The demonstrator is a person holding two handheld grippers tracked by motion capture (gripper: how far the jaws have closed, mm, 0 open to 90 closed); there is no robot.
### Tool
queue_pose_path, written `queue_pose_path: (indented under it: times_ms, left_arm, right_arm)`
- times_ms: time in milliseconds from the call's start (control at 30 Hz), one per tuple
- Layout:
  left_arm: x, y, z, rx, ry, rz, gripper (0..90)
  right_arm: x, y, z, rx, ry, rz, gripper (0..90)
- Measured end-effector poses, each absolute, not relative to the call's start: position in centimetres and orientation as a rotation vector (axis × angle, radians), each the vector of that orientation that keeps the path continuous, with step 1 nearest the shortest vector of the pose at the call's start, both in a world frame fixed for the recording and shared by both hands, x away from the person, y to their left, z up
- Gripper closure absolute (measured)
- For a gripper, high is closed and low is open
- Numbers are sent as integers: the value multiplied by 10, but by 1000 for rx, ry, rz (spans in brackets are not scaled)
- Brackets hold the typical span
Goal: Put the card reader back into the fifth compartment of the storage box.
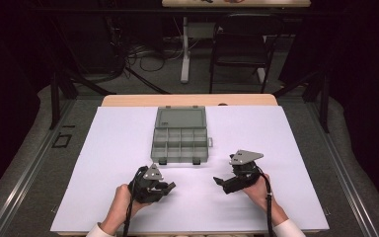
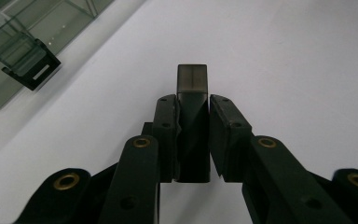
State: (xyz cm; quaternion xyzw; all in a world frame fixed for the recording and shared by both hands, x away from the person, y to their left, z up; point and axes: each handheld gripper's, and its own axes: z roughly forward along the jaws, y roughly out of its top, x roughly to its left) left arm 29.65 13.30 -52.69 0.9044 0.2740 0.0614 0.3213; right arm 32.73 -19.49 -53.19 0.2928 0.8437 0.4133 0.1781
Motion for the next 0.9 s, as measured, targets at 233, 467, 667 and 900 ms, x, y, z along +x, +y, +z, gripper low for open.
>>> queue_pose_path:
  times_ms: [233,467,667,900]
  left_arm:
    - [298,136,-527,2359,730,196,732]
    - [299,140,-527,2320,750,226,732]
    - [301,146,-526,2289,768,264,733]
    - [302,150,-526,2252,775,294,732]
  right_arm:
    - [328,-194,-533,829,2391,1168,5]
    - [327,-194,-532,826,2380,1177,6]
    - [327,-195,-532,828,2378,1177,6]
    - [328,-194,-533,827,2384,1173,6]
